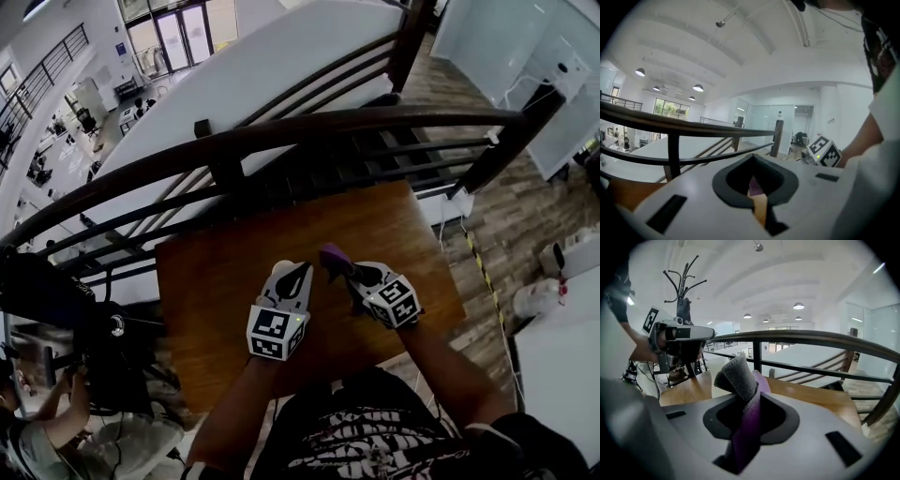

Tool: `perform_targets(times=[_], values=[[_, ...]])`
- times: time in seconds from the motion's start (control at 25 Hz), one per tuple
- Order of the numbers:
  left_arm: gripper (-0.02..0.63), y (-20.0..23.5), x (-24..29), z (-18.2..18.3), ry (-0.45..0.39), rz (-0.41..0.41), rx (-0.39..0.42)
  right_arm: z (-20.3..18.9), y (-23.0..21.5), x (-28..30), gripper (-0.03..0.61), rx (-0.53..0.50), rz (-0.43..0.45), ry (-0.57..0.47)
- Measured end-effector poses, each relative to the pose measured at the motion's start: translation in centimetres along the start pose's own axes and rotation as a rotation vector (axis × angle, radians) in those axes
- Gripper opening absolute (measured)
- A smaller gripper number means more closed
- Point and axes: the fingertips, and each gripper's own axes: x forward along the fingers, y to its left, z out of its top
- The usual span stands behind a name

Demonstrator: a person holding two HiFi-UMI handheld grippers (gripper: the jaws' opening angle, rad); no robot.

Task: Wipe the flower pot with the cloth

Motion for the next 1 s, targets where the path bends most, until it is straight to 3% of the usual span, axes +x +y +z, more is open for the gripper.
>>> perform_targets(times=[0.16, 0.4, 0.64, 1.0], values=[[-0.002, -4.9, 2.0, -0.1, -0.026, -0.093, -0.022, -0.3, -2.0, -3.5, 0.071, 0.025, -0.053, -0.029], [-0.002, -10.6, 5.4, -6.9, 0.121, -0.162, -0.044, -3.5, -5.1, -8.8, 0.071, 0.066, -0.121, -0.049], [-0.002, -14.0, 8.9, -11.6, 0.208, -0.111, -0.053, -8.0, -10.1, -13.8, 0.071, 0.117, -0.13, -0.056], [-0.002, -19.8, 12.4, -14.1, 0.224, 0.014, -0.102, -14.1, -14.8, -19.3, 0.071, 0.134, -0.047, -0.034]])
